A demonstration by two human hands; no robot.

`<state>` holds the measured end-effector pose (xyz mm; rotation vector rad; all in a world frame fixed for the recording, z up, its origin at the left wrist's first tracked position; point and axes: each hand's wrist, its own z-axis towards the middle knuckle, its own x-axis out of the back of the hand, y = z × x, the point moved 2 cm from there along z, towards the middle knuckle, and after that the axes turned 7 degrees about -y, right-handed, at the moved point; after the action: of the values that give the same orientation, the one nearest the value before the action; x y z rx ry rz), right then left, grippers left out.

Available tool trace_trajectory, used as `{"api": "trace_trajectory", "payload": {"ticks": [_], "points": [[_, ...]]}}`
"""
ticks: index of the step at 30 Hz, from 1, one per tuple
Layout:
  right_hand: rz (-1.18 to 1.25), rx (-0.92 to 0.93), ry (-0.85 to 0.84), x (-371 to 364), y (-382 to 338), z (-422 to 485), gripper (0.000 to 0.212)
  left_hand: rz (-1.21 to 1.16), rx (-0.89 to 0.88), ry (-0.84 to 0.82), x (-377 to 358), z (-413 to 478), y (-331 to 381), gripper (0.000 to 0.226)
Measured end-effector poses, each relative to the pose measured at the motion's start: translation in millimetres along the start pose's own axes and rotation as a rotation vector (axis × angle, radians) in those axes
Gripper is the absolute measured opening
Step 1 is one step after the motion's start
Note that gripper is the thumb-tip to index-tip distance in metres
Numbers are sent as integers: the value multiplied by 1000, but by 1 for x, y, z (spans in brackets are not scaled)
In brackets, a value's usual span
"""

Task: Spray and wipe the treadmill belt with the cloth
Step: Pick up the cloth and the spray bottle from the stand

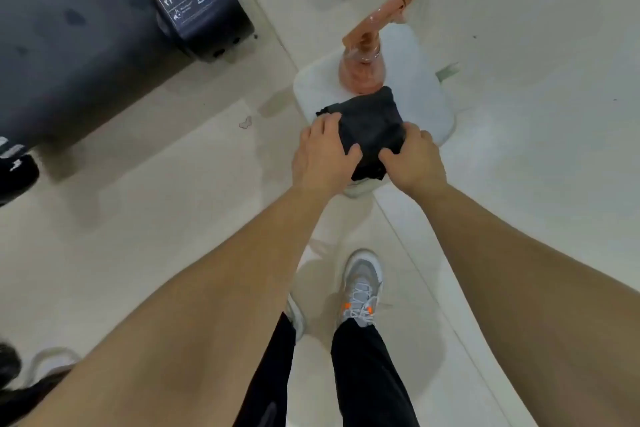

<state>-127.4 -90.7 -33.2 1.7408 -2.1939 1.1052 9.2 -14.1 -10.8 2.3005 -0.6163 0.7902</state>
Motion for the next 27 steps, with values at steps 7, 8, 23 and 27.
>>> {"api": "trace_trajectory", "payload": {"ticks": [7,8,23,27], "points": [[155,-63,161,-16,19,38,56,221,19,94,-21,57,-3,75],[180,-50,148,-14,19,39,51,232,14,93,-18,58,-2,66],[752,-13,-236,34,-8,-24,30,-560,5,-211,63,28,27,14],[984,-178,-15,34,-10,-13,29,-274,33,49,78,50,22,68]]}}
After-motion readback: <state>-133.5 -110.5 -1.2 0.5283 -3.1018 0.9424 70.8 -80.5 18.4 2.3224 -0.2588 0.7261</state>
